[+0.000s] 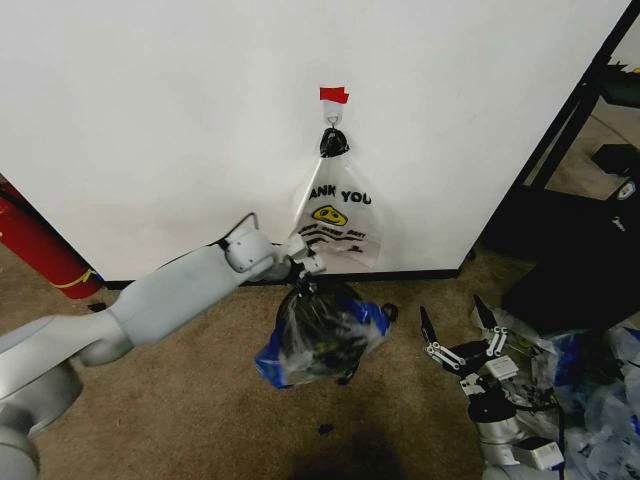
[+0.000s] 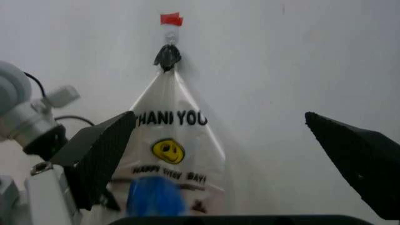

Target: Pick up the garbage bag from the wall and place it over the trash bin.

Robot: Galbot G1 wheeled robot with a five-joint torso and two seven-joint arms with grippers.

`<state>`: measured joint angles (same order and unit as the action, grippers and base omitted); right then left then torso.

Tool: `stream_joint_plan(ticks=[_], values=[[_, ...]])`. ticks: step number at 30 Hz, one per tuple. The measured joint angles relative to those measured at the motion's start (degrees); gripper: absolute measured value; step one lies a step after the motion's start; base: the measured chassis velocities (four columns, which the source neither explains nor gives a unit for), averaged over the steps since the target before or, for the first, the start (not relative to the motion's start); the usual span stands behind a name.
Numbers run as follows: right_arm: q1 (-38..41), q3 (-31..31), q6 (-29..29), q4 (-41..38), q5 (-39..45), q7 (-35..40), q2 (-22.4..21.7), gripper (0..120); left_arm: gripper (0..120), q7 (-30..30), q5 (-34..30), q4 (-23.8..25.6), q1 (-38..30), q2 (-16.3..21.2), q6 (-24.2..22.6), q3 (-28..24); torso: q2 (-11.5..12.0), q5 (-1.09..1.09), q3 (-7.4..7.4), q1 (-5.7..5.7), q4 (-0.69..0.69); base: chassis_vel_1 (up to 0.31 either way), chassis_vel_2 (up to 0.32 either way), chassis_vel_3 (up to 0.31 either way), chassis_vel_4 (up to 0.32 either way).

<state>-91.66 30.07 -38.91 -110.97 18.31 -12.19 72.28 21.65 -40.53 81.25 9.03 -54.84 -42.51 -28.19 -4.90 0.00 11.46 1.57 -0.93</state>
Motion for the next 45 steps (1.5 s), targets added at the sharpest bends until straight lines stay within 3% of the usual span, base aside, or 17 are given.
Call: stream_joint_plan(ticks=[4, 8, 9, 14, 16, 22, 26, 29, 32, 36, 45], values=[[1.0, -1.1, 0.7, 0.7, -0.8, -0.1, 0.0, 100, 0, -11.4, -10.4, 8.3, 7.5, 3.8, -0.3, 7.8, 0.0, 0.02, 0.00, 0.00, -0.03, 0.000, 0.000, 0.000, 0.000], [1.8, -2.1, 1.2, 1.2, -1.2, -1.1, -0.2, 100, 0, -26.5, -21.9, 14.9, 18.1, 5.6, -0.3, 17.9, 0.0, -0.01, 0.00, 0.00, 0.01, 0.000, 0.000, 0.000, 0.000], [1.8, -2.1, 1.2, 1.2, -1.2, -1.1, -0.2, 100, 0, -26.5, -21.9, 14.9, 18.1, 5.6, -0.3, 17.9, 0.0, -0.01, 0.00, 0.00, 0.01, 0.000, 0.000, 0.000, 0.000], [2.3, -2.5, 1.3, 2.4, -1.1, -2.9, -0.8, 100, 0, -49.4, -37.7, 22.3, 29.4, 5.6, 0.0, 27.2, 0.0, 0.00, -0.01, 0.00, -0.02, 0.000, 0.000, 0.000, 0.000], [2.3, -2.6, 1.3, 2.6, -1.1, -3.1, -0.8, 100, 0, -52.0, -39.2, 23.9, 31.5, 5.8, 0.0, 28.4, 0.0, -0.02, -0.01, 0.00, -0.01, 0.000, 0.000, 0.000, 0.000], [3.0, -3.4, 0.8, 4.0, -1.1, -4.2, -1.3, 100, 0, -67.2, -45.3, 32.5, 41.6, 5.0, 0.2, 32.7, 0.0, 0.00, -0.01, 0.00, -0.01, 0.000, 0.000, 0.000, 0.000], [2.8, -3.4, 0.3, 4.2, -1.1, -4.5, -1.8, 100, 0, -69.1, -43.5, 34.1, 44.2, 4.1, 0.2, 32.7, 0.0, 0.00, -0.01, 0.00, -0.03, 0.000, 0.000, 0.000, 0.000], [2.3, -3.1, -0.1, 4.2, -1.1, -4.6, -2.2, 100, 0, -67.7, -38.0, 34.0, 46.1, 2.9, 0.3, 32.0, 0.0, 0.01, -0.01, 0.00, 0.00, 0.000, 0.000, 0.000, 0.000], [2.1, -3.0, -0.1, 4.2, -1.1, -4.6, -2.4, 100, 0, -67.2, -37.0, 33.8, 46.2, 2.3, 0.3, 31.9, 0.0, 0.00, -0.01, -0.01, 0.00, 0.000, 0.000, 0.000, 0.000], [1.8, -3.0, 0.0, 4.7, -1.3, -4.6, -2.6, 100, 0, -66.3, -34.7, 31.1, 45.0, -0.4, 0.3, 31.2, 0.0, 0.00, 0.00, 0.00, -0.02, 0.000, 0.000, 0.000, 0.000], [2.5, -3.7, 2.4, 5.1, -2.7, -6.0, -1.8, 100, 0, -64.3, -35.5, 27.8, 41.8, -1.6, 0.3, 29.2, 0.0, 0.01, 0.00, 0.00, -0.01, 0.000, 0.000, 0.000, 0.000]])
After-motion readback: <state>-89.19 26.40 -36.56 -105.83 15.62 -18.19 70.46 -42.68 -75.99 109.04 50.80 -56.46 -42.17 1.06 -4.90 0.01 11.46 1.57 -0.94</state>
